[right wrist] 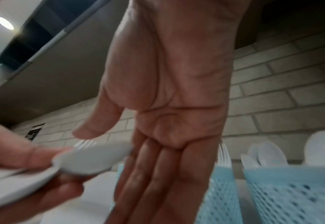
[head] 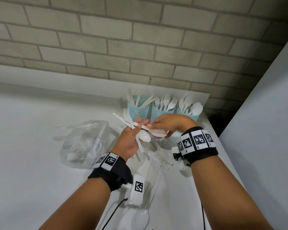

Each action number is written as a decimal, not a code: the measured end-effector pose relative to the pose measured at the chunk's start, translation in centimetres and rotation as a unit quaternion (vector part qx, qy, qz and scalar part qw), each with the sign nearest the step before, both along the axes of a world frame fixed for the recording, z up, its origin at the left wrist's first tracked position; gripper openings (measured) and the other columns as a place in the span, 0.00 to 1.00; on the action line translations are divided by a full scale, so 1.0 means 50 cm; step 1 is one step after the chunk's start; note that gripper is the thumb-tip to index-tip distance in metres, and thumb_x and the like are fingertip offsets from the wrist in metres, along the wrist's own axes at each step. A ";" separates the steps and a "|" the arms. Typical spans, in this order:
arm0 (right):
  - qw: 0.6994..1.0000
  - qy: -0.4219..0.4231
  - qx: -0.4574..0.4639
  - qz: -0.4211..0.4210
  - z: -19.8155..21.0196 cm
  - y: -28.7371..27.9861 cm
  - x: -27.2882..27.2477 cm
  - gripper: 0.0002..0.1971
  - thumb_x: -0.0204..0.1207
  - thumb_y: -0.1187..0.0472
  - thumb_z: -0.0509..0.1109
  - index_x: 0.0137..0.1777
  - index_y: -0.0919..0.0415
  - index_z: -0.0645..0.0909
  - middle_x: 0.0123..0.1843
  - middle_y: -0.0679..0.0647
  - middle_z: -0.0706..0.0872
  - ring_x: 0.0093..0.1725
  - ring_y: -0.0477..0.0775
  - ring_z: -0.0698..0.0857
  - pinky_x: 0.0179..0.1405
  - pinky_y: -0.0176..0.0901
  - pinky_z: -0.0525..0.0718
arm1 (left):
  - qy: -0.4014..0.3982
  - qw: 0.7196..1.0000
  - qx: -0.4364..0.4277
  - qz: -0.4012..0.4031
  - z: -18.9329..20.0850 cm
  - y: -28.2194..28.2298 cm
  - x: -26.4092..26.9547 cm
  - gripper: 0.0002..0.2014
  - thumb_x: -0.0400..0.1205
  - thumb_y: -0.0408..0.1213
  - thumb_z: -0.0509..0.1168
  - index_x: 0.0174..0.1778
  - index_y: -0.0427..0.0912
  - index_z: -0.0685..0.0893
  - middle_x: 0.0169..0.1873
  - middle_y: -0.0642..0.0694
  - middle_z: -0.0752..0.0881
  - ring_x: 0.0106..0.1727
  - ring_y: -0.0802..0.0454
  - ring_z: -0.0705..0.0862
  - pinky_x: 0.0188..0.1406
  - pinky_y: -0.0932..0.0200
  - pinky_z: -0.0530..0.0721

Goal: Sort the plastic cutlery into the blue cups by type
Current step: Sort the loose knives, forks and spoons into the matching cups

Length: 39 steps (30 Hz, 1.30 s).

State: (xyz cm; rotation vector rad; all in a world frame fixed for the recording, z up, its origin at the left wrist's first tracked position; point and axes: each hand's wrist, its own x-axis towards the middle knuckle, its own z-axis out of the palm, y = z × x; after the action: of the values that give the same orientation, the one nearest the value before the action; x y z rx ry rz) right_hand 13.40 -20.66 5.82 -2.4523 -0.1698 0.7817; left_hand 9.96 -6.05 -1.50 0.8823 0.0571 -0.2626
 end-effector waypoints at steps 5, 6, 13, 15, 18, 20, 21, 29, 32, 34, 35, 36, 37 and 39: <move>0.981 0.113 0.152 -0.029 -0.041 -0.004 -0.021 0.20 0.86 0.52 0.54 0.59 0.68 0.79 0.46 0.61 0.88 0.38 0.55 0.90 0.40 0.46 0.89 | 0.022 0.999 -0.030 0.021 0.003 -0.012 -0.001 0.19 0.89 0.35 0.48 0.77 0.42 0.64 0.72 0.36 0.75 0.72 0.40 0.74 0.58 0.52 0.78; 0.977 0.121 0.175 -0.033 -0.046 -0.002 -0.023 0.19 0.86 0.53 0.53 0.56 0.67 0.80 0.46 0.61 0.88 0.37 0.53 0.90 0.39 0.45 0.89 | 0.024 0.999 -0.033 0.024 0.005 -0.014 -0.002 0.19 0.89 0.36 0.47 0.77 0.44 0.63 0.72 0.37 0.75 0.73 0.41 0.73 0.55 0.52 0.79; 0.966 0.096 0.229 -0.072 -0.065 -0.001 -0.026 0.08 0.83 0.62 0.63 0.57 0.64 0.79 0.42 0.57 0.89 0.34 0.48 0.90 0.31 0.36 0.87 | -0.002 1.000 -0.006 0.004 0.005 -0.030 -0.005 0.20 0.89 0.40 0.45 0.79 0.51 0.60 0.73 0.45 0.76 0.59 0.48 0.82 0.49 0.47 0.82; 0.973 0.070 0.205 -0.081 -0.059 -0.016 -0.024 0.05 0.82 0.61 0.64 0.51 0.58 0.81 0.41 0.52 0.89 0.32 0.43 0.89 0.32 0.33 0.85 | 0.004 1.000 -0.006 0.026 0.003 -0.028 -0.002 0.19 0.89 0.39 0.45 0.77 0.46 0.63 0.71 0.43 0.77 0.67 0.44 0.78 0.61 0.48 0.78; 0.981 0.042 0.157 -0.102 -0.049 -0.046 -0.022 0.04 0.81 0.59 0.66 0.48 0.55 0.82 0.41 0.51 0.88 0.31 0.41 0.86 0.30 0.31 0.83 | 0.016 0.996 -0.041 0.073 -0.006 -0.016 0.004 0.13 0.89 0.37 0.48 0.69 0.47 0.68 0.64 0.39 0.80 0.62 0.45 0.81 0.64 0.48 0.77; 0.980 0.024 0.152 -0.124 -0.048 -0.066 -0.022 0.04 0.80 0.59 0.67 0.49 0.57 0.83 0.41 0.51 0.88 0.33 0.42 0.85 0.30 0.31 0.82 | 0.030 0.993 -0.077 0.089 -0.009 -0.011 0.006 0.13 0.89 0.36 0.49 0.69 0.49 0.67 0.60 0.39 0.82 0.60 0.44 0.82 0.61 0.48 0.79; 0.976 0.011 0.165 -0.143 -0.049 -0.074 -0.022 0.04 0.80 0.59 0.68 0.50 0.58 0.83 0.40 0.51 0.88 0.32 0.41 0.85 0.29 0.30 0.81 | 0.035 0.991 -0.090 0.091 -0.009 -0.011 0.006 0.13 0.89 0.35 0.49 0.69 0.50 0.67 0.57 0.39 0.83 0.59 0.43 0.82 0.59 0.48 0.80; 0.807 -0.028 0.452 -0.378 -0.083 -0.087 -0.005 0.03 0.74 0.67 0.72 0.43 0.65 0.81 0.34 0.56 0.82 0.23 0.42 0.80 0.23 0.27 0.81 | 0.018 0.991 -0.129 0.023 -0.008 -0.033 0.007 0.05 0.87 0.34 0.53 0.53 0.45 0.73 0.62 0.39 0.83 0.60 0.43 0.84 0.57 0.47 0.84; 0.687 0.004 0.578 -0.440 -0.094 -0.072 -0.006 0.04 0.77 0.65 0.70 0.43 0.66 0.79 0.39 0.58 0.83 0.34 0.48 0.80 0.25 0.33 0.84 | 0.025 0.991 -0.129 0.009 -0.004 -0.052 0.003 0.07 0.88 0.34 0.51 0.52 0.45 0.74 0.61 0.41 0.83 0.59 0.44 0.84 0.59 0.48 0.81; 0.667 0.016 0.604 -0.436 -0.095 -0.062 -0.006 0.07 0.81 0.62 0.65 0.45 0.66 0.77 0.42 0.60 0.83 0.41 0.56 0.83 0.30 0.44 0.89 | 0.031 0.992 -0.119 -0.008 -0.006 -0.063 0.001 0.07 0.88 0.34 0.51 0.55 0.44 0.74 0.60 0.41 0.83 0.57 0.44 0.85 0.59 0.49 0.82; 0.665 0.011 0.610 -0.430 -0.093 -0.061 -0.005 0.08 0.82 0.62 0.63 0.45 0.67 0.76 0.43 0.62 0.84 0.43 0.59 0.85 0.32 0.48 0.90 | 0.032 0.993 -0.109 -0.019 -0.007 -0.065 0.001 0.08 0.88 0.35 0.51 0.58 0.44 0.74 0.59 0.41 0.84 0.58 0.44 0.85 0.59 0.49 0.83; 0.667 -0.002 0.612 -0.426 -0.088 -0.064 -0.002 0.09 0.83 0.62 0.61 0.45 0.67 0.75 0.44 0.62 0.85 0.43 0.60 0.86 0.32 0.49 0.90 | 0.032 0.995 -0.095 -0.030 -0.008 -0.067 0.000 0.10 0.88 0.35 0.51 0.62 0.43 0.73 0.59 0.41 0.84 0.58 0.44 0.85 0.59 0.49 0.83; 0.667 -0.023 0.610 -0.426 -0.082 -0.070 0.001 0.09 0.83 0.63 0.61 0.45 0.69 0.75 0.43 0.63 0.85 0.42 0.60 0.88 0.31 0.50 0.90 | 0.031 0.995 -0.079 -0.042 -0.008 -0.068 0.001 0.12 0.88 0.36 0.51 0.65 0.42 0.73 0.60 0.41 0.84 0.59 0.44 0.85 0.59 0.49 0.83; 0.662 -0.080 0.599 -0.444 -0.058 -0.087 0.007 0.07 0.82 0.64 0.62 0.47 0.70 0.75 0.42 0.62 0.85 0.38 0.59 0.89 0.30 0.48 0.90 | 0.027 0.996 -0.055 -0.065 -0.004 -0.068 0.002 0.15 0.88 0.37 0.50 0.69 0.41 0.71 0.62 0.39 0.83 0.58 0.43 0.85 0.58 0.49 0.83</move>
State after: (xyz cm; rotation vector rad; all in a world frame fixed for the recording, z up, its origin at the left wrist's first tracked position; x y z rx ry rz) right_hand 13.73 -25.00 2.90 -1.0294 0.3505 -0.0872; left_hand 10.08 -9.43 -1.72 0.7697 0.0345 -0.4079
